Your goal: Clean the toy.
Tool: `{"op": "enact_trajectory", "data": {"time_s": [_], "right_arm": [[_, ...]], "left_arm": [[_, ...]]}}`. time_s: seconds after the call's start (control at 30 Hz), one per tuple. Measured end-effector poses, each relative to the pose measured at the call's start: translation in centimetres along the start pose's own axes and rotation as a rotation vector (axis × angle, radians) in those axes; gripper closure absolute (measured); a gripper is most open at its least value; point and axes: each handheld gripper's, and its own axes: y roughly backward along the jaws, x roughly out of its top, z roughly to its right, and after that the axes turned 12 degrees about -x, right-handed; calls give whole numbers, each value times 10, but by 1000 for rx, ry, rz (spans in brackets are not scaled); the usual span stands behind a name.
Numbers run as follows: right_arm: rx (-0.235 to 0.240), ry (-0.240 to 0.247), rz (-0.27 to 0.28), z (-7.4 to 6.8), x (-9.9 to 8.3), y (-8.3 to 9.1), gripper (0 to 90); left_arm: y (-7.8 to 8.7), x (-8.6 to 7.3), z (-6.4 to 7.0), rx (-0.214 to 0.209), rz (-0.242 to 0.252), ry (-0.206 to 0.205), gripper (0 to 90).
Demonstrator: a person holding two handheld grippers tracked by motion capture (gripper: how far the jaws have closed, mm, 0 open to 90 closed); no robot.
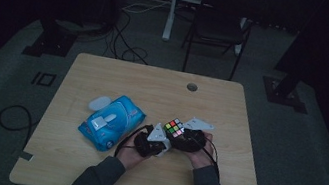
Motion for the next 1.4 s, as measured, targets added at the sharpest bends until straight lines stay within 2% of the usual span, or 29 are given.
{"op": "enact_trajectory", "data": {"time_s": [0.23, 0.33, 0.5, 0.63, 0.87, 1.1, 1.23, 1.4], "right_arm": [[-18, -22, -13, 0, 1, -1, 339], [-47, -50, -26, -2, 3, -4, 338], [-100, -68, -56, -5, 4, -8, 339], [-117, -93, -73, -5, 6, -13, 339], [-133, -128, -79, -1, 10, -24, 338], [-150, -178, -75, 9, 25, -33, 339], [-147, -209, -73, 6, 31, -38, 339], [-142, -217, -75, 1, 34, -42, 339]], "left_arm": [[-3, -1, 0, 9, 20, 7, 875], [-4, -3, -2, 19, 29, 17, 875], [-7, -5, -5, 28, 35, 33, 875], [-9, -7, -9, 38, 51, 53, 874], [-8, -8, -17, 59, 49, 73, 874], [-2, -5, -27, 91, 66, 92, 875], [1, 1, -33, 102, 81, 95, 875], [0, 8, -35, 111, 100, 93, 875]]}}
